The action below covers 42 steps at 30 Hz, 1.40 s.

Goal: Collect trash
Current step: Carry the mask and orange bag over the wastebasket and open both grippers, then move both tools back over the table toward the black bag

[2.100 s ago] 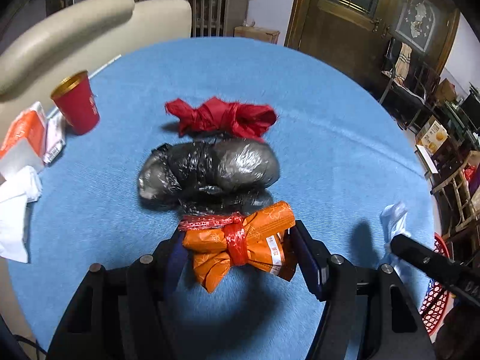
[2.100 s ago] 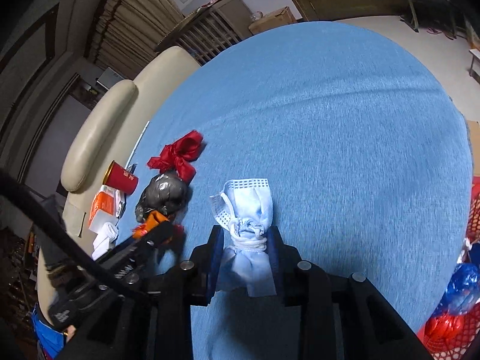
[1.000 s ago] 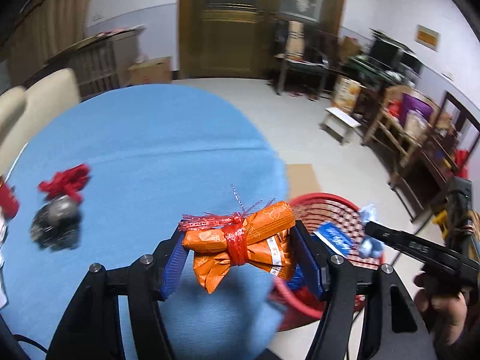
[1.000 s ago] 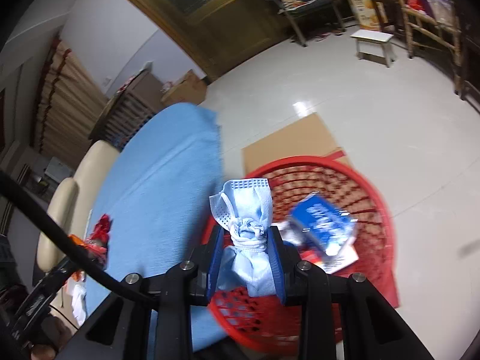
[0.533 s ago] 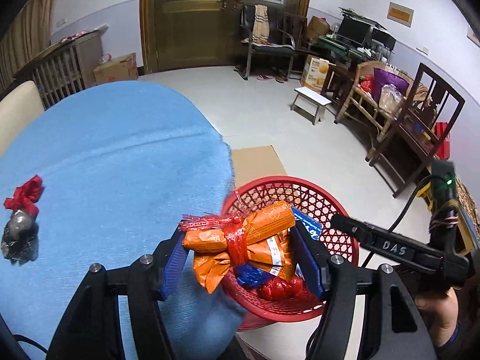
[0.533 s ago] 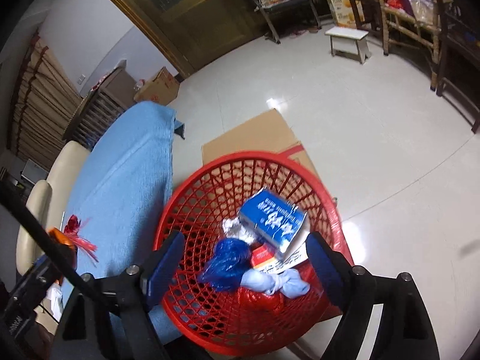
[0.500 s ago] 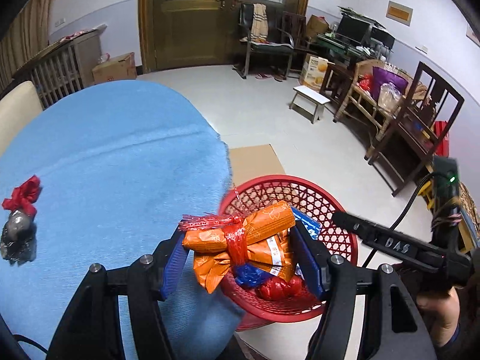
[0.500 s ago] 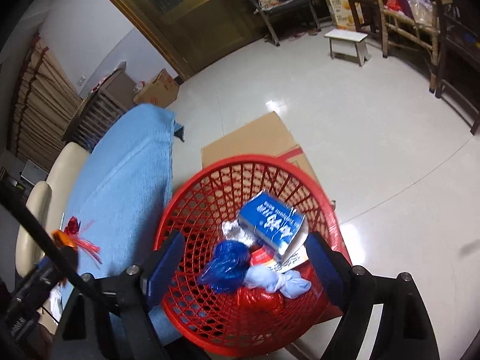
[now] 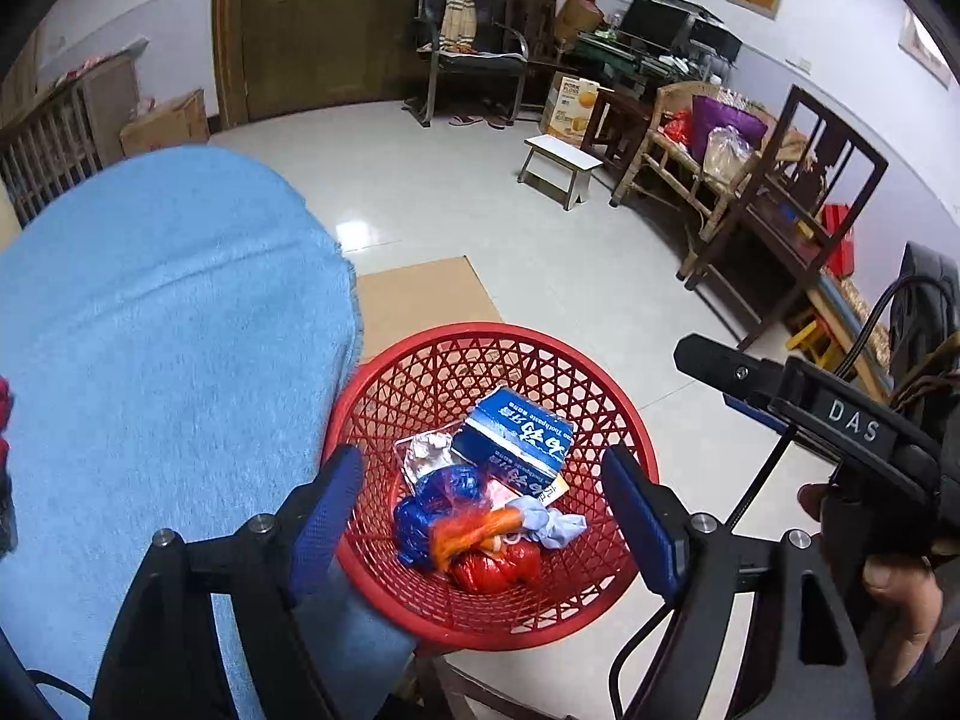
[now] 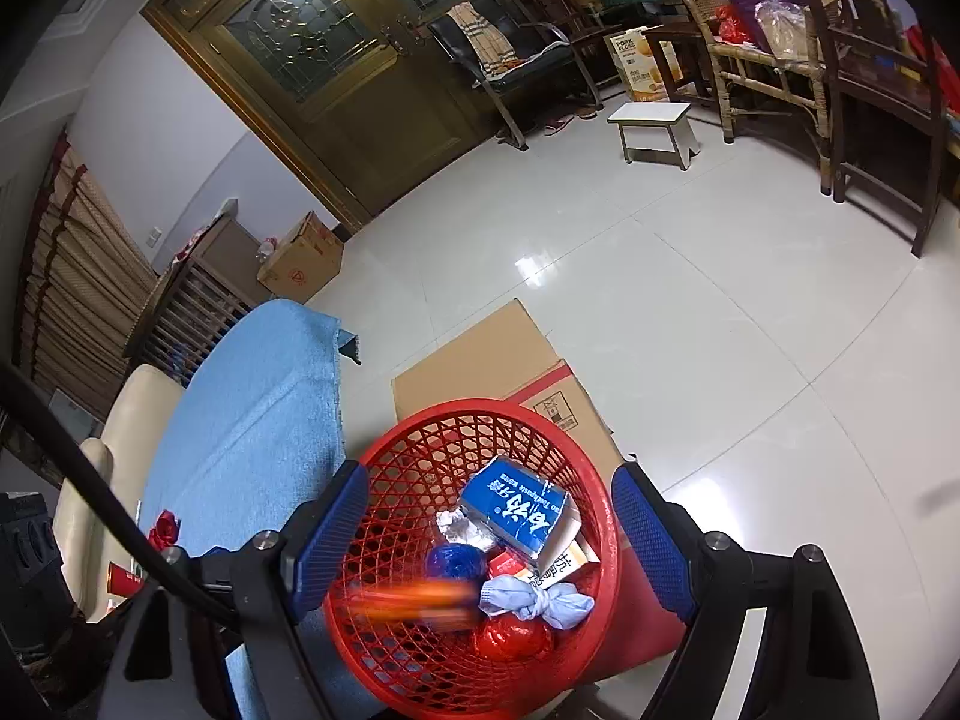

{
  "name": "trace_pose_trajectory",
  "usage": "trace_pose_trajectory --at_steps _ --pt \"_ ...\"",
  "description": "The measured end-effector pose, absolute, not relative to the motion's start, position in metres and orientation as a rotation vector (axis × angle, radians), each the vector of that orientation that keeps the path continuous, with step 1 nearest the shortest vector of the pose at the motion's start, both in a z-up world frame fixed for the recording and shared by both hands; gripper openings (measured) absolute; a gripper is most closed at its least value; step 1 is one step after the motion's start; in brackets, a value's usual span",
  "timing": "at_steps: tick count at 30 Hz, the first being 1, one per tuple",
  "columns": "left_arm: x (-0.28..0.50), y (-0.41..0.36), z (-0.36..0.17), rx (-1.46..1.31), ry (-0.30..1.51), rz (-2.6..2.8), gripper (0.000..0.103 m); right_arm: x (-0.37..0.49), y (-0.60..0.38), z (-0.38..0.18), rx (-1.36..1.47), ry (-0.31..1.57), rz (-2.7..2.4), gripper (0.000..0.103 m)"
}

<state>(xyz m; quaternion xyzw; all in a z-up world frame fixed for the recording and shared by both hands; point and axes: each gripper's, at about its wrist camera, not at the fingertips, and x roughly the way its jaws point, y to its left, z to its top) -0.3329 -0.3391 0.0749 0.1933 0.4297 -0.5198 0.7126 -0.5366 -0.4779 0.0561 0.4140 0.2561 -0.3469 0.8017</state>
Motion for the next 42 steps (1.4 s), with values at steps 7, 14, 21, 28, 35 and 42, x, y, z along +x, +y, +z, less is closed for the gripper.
trace_pose_trajectory --at_steps 7,14,21,28,35,42 --pt "-0.299 -0.300 0.090 0.301 0.948 -1.084 0.082 -0.520 -0.465 0.056 0.871 0.579 -0.713 0.086" --pt "-0.257 -0.229 0.100 0.199 0.878 -0.928 0.082 -0.480 -0.438 0.057 0.816 0.638 -0.641 0.086" --pt "-0.221 -0.148 0.086 0.111 0.863 -0.749 0.082 -0.428 -0.398 0.055 0.755 0.710 -0.542 0.086" --pt "-0.187 -0.075 0.071 0.009 0.857 -0.567 0.082 -0.381 -0.351 0.050 0.680 0.785 -0.450 0.086" --pt "-0.155 -0.034 0.066 -0.078 0.864 -0.465 0.082 -0.347 -0.317 0.045 0.636 0.832 -0.383 0.086" --pt "-0.114 -0.050 0.062 -0.028 0.875 -0.495 0.082 -0.335 -0.306 0.042 0.626 0.859 -0.354 0.086"
